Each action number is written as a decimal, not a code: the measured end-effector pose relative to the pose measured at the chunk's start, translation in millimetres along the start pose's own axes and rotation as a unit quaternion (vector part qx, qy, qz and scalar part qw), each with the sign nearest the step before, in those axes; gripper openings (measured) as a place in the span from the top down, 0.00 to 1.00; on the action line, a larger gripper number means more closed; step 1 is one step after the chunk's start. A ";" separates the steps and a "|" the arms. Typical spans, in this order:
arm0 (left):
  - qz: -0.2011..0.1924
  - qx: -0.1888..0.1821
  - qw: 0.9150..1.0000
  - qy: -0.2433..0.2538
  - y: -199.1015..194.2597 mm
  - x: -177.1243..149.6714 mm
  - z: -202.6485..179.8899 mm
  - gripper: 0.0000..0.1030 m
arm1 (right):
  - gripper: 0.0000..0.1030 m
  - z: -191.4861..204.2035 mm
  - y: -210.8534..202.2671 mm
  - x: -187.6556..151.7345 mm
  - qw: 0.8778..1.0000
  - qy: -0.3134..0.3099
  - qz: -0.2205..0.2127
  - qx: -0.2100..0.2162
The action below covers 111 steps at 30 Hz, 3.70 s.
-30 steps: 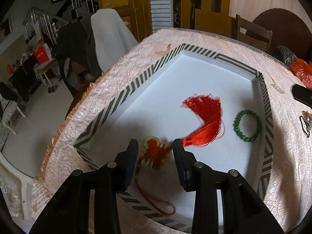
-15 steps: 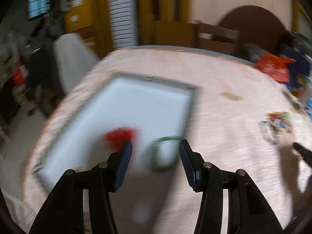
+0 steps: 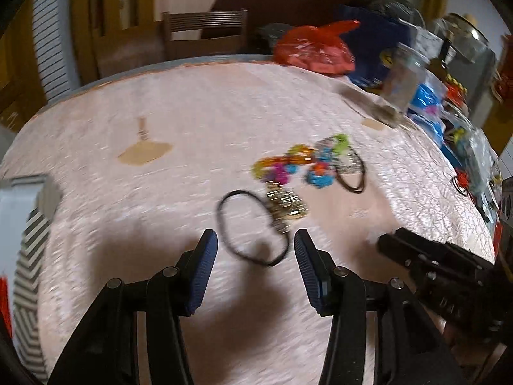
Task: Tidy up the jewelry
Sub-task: 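Open the right tool and move it back over the jewelry pile, then grasp the gold pendant with the left tool and lift it from the pile, then lift the green heart gold pendant with the left tool while the right tool grasps a black hair tie, then carry the green heart pendant and black hair tie over the white tray with both tools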
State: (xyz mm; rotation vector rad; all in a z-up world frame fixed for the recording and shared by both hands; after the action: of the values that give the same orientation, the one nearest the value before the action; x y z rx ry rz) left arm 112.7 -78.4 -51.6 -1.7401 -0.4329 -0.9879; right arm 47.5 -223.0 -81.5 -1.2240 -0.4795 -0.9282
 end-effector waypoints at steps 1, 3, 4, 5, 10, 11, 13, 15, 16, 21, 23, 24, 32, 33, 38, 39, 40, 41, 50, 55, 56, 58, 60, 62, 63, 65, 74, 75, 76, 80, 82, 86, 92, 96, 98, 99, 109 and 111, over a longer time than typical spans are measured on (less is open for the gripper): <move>0.002 -0.003 1.000 0.003 4.7 2.1 -2.8 0.47 | 0.66 -3.4 -2.0 0.0 1.000 0.005 -0.001 0.003; 0.006 -0.008 1.000 0.007 16.6 6.2 -10.1 0.48 | 0.66 -7.0 -2.2 -0.1 1.000 0.019 -0.004 0.010; 0.007 -0.009 1.000 0.007 21.5 9.4 -12.7 0.50 | 0.66 -8.5 -2.8 -0.3 1.000 0.025 -0.005 0.014; 0.006 -0.009 1.000 0.005 24.7 12.8 -11.9 0.50 | 0.66 -9.9 -3.0 -0.5 0.999 0.030 -0.005 0.017; 0.010 -0.017 1.000 0.010 44.3 25.3 -19.8 0.63 | 0.65 -8.2 -1.8 -0.4 0.999 0.031 -0.006 0.018; 0.014 -0.018 1.000 0.014 49.0 26.3 -22.0 0.66 | 0.65 -8.4 -1.9 -0.4 0.999 0.030 -0.006 0.018; 0.020 -0.018 0.999 0.017 55.4 25.4 -24.2 0.69 | 0.64 -7.7 -1.6 -0.3 0.999 0.029 -0.006 0.018; 0.023 -0.014 0.999 0.025 58.7 22.5 -25.0 0.70 | 0.63 -7.6 -1.3 -0.2 0.999 0.030 -0.006 0.019; 0.020 -0.017 0.999 0.024 57.6 21.9 -24.1 0.70 | 0.63 -7.8 -0.9 -0.1 0.999 0.031 -0.006 0.020; -0.003 -0.043 0.999 0.019 39.0 19.8 -17.2 0.75 | 0.63 -8.7 0.3 0.3 0.999 0.037 -0.007 0.022; -0.013 -0.060 0.998 0.015 26.8 19.9 -15.5 0.76 | 0.63 -7.8 0.3 0.1 0.999 0.035 -0.007 0.020; -0.019 -0.062 0.998 0.020 21.3 19.6 -16.0 0.76 | 0.63 -7.4 0.4 0.1 0.999 0.034 -0.007 0.019; -0.032 -0.088 0.995 -0.016 -17.6 9.3 1.9 0.76 | 0.63 -7.7 1.0 0.6 0.999 0.037 -0.007 0.021; -0.037 -0.091 0.995 -0.022 -26.0 7.7 5.0 0.76 | 0.63 -7.4 1.1 0.7 0.999 0.036 -0.007 0.019; -0.050 -0.087 0.994 -0.038 -61.4 -3.0 21.3 0.78 | 0.63 -7.0 1.0 1.0 0.999 0.030 -0.007 0.015; -0.053 -0.083 0.994 -0.041 -68.0 -6.3 26.2 0.78 | 0.62 -4.5 1.7 1.6 1.000 0.022 -0.006 0.010; -0.055 -0.079 0.995 -0.042 -72.0 -8.9 30.4 0.78 | 0.61 -0.7 3.4 1.9 1.000 0.015 -0.004 0.013; -0.054 -0.070 0.995 -0.041 -74.2 -12.9 34.9 0.78 | 0.60 6.8 7.9 3.1 1.000 0.005 0.002 0.031; -0.041 -0.031 0.997 -0.052 -73.6 -39.4 58.6 0.71 | 0.60 79.2 45.6 16.7 0.989 -0.099 0.027 0.104; -0.036 -0.048 0.997 -0.044 -70.2 -40.4 49.6 0.61 | 0.68 93.5 63.3 14.6 0.985 -0.137 0.041 0.091; -0.037 -0.052 0.997 -0.040 -69.9 -39.7 46.7 0.60 | 0.71 95.8 63.9 13.7 0.984 -0.148 0.042 0.089; -0.034 -0.059 0.997 -0.036 -66.4 -38.5 41.9 0.58 | 0.90 99.1 64.3 12.5 0.981 -0.173 0.042 0.073; -0.022 -0.068 0.997 -0.030 -59.6 -38.2 34.7 0.58 | 0.90 90.2 63.1 15.3 0.983 -0.168 0.040 0.065; -0.015 -0.077 0.997 -0.013 -51.8 -37.6 23.5 0.58 | 0.90 74.6 58.1 18.5 0.987 -0.147 0.035 0.047; -0.011 -0.083 0.996 -0.005 -48.9 -37.5 18.1 0.58 | 0.90 66.0 54.8 20.0 0.990 -0.134 0.036 0.040; -0.004 -0.089 0.996 0.015 -41.0 -38.6 5.9 0.56 | 0.90 46.4 45.9 22.0 0.994 -0.101 0.035 0.024; 0.017 -0.045 0.998 0.048 -17.1 -44.5 -7.3 0.39 | 0.89 12.2 20.9 10.8 0.998 -0.052 0.023 0.029; 0.011 -0.045 0.998 0.049 -18.9 -45.1 -7.1 0.36 | 0.90 11.8 20.1 10.6 0.998 -0.051 0.022 0.029; 0.011 -0.046 0.998 0.049 -19.6 -46.1 -6.6 0.36 | 0.90 11.9 19.7 10.4 0.998 -0.050 0.022 0.030; 0.009 -0.037 0.999 0.036 -17.8 -45.4 -4.6 0.40 | 0.90 14.8 20.2 10.5 0.998 -0.055 0.022 0.026; 0.009 -0.026 0.999 0.033 -16.7 -45.0 -4.6 0.54 | 0.90 15.8 19.8 10.7 0.998 -0.062 0.022 0.022; 0.007 -0.034 0.999 0.023 -18.0 -44.8 -6.4 0.54 | 0.90 17.4 20.3 10.0 0.997 -0.064 0.023 0.020; -0.003 -0.028 1.000 0.011 -23.7 -45.2 -5.4 0.54 | 0.90 25.7 20.8 7.8 0.995 -0.098 0.023 -0.002; -0.013 -0.031 0.999 0.000 -32.4 -41.4 -3.8 0.54 | 0.88 31.4 20.6 6.5 0.992 -0.122 0.024 -0.011; -0.022 -0.033 0.999 -0.004 -40.2 -37.1 -2.1 0.54 | 0.89 29.8 19.1 7.0 0.993 -0.118 0.023 -0.007; -0.028 -0.032 0.999 -0.007 -45.4 -34.2 0.1 0.54 | 0.89 25.5 16.0 8.2 0.995 -0.103 0.017 0.001; -0.026 -0.015 0.999 -0.042 -62.4 -28.8 18.0 0.54 | 0.89 34.2 -27.8 26.0 0.997 -0.063 -0.036 0.042; -0.024 -0.009 0.999 -0.047 -64.2 -30.1 20.6 0.54 | 0.90 41.3 -38.4 25.4 0.996 -0.066 -0.045 0.044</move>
State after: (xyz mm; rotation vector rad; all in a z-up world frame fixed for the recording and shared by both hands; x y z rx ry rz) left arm 59.0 -29.5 -38.7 -1.8054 -0.5288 -0.9500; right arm 37.1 -195.0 -27.4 -1.1961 -0.6776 -0.8964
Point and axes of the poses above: each gripper's, at about its wrist camera, not at the fingertips, and y roughly the way its jaws point, z to its left, x to its top, the point moved 2 cm from there along y, roughly the way its jaws point, and after that the axes turned 13 degrees about -z, right-handed, at the moved point
